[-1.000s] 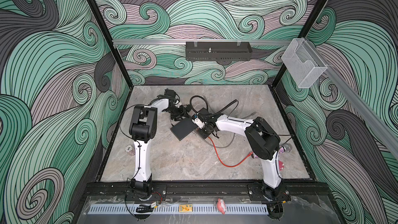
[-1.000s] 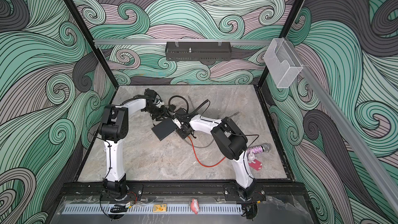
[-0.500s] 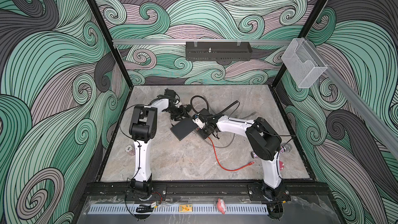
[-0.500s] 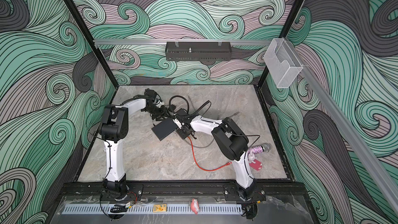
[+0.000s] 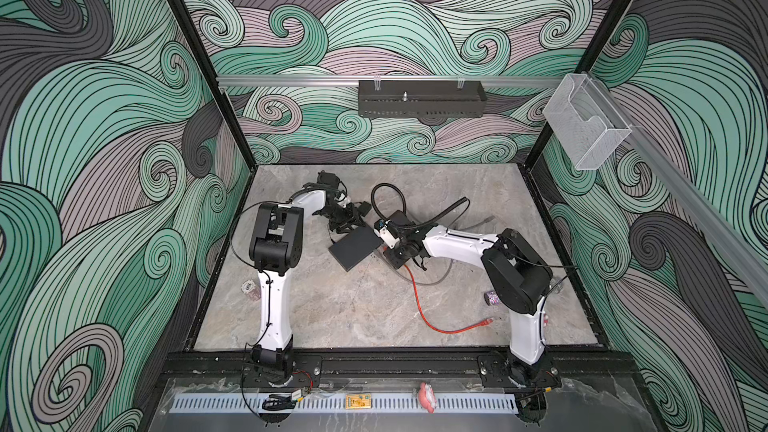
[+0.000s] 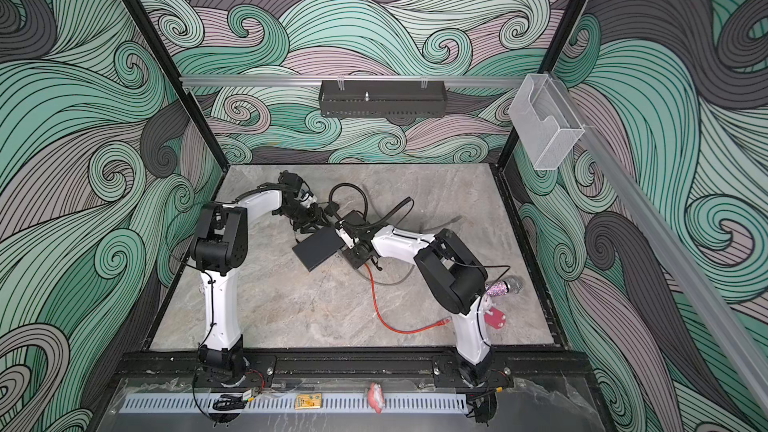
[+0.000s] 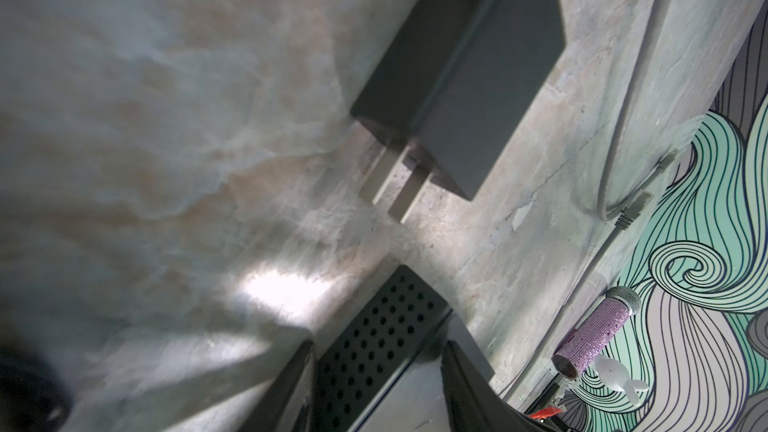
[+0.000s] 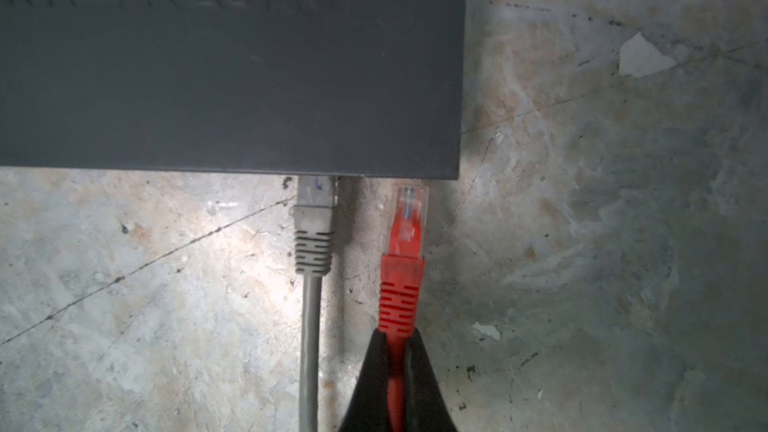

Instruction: Insert the plug into the switch port

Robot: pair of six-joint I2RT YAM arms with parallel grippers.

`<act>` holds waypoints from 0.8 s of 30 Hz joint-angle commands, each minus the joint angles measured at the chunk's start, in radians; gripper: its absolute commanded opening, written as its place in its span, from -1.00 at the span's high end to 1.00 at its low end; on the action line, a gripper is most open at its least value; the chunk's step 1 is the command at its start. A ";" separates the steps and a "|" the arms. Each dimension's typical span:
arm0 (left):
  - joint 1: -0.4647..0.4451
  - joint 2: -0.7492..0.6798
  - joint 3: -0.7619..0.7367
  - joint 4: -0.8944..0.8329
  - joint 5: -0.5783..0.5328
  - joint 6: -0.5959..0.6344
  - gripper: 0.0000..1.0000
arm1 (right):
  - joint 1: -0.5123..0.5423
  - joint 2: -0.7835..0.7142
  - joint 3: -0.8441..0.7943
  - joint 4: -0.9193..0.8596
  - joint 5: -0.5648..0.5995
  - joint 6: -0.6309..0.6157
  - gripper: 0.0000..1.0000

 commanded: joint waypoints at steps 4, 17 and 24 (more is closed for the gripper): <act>-0.003 0.008 -0.005 -0.028 0.007 0.006 -0.04 | 0.004 0.019 0.034 0.008 0.003 0.013 0.91; -0.003 0.012 -0.007 -0.021 0.014 0.004 -0.04 | -0.006 0.064 0.078 0.007 -0.004 0.019 0.91; -0.004 0.013 -0.014 -0.015 0.017 0.003 -0.03 | -0.014 0.049 0.079 0.008 0.018 0.025 0.91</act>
